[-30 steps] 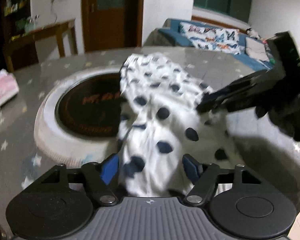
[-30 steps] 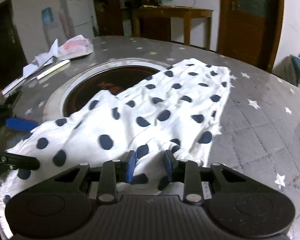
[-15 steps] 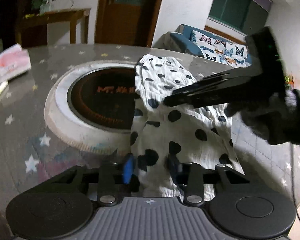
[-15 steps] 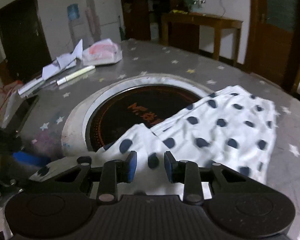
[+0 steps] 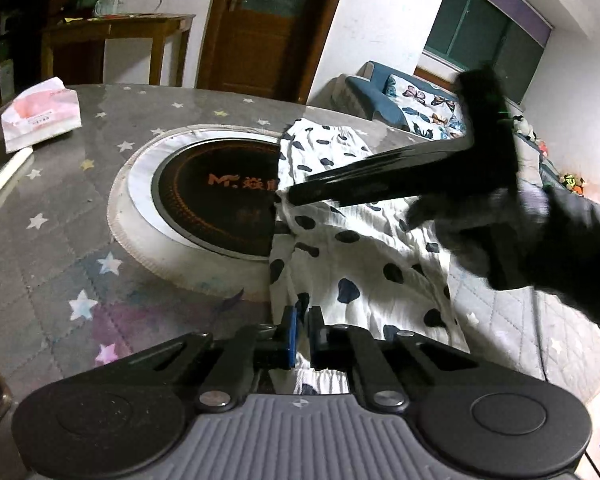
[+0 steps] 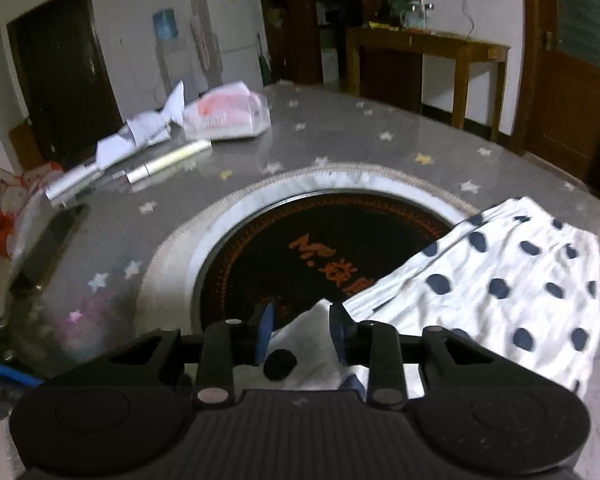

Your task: Fold clothes

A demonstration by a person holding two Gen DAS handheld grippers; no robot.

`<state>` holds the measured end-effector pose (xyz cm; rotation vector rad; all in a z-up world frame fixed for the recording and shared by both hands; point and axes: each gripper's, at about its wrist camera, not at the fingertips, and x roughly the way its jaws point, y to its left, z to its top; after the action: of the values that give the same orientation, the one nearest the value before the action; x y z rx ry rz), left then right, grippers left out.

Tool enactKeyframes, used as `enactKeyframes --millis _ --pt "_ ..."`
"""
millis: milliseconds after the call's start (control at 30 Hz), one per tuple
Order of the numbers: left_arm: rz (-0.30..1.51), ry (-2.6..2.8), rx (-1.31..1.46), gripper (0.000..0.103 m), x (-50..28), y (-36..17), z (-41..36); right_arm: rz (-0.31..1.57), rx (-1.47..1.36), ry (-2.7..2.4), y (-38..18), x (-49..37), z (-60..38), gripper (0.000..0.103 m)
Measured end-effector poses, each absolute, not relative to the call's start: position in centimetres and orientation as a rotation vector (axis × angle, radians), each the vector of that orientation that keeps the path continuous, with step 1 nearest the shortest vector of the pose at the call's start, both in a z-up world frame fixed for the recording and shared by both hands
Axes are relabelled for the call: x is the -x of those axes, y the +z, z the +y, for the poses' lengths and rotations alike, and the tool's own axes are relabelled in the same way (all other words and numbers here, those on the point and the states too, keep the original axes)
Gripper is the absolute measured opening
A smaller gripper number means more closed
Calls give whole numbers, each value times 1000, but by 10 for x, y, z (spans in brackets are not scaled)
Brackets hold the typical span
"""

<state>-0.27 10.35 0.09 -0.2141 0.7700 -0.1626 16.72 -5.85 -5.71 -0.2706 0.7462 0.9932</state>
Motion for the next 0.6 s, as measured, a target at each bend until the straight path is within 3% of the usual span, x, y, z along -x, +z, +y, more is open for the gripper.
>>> enactKeyframes --millis 300,500,600 --pt "792 -142 160 6 2 1 105 819 303 925 -63 -144 -127 35" --pt "739 -147 142 8 -2 17 101 784 228 858 -51 -180 -148 38" --pt "740 -173 145 18 -9 16 94 764 193 790 -49 -219 -147 38"
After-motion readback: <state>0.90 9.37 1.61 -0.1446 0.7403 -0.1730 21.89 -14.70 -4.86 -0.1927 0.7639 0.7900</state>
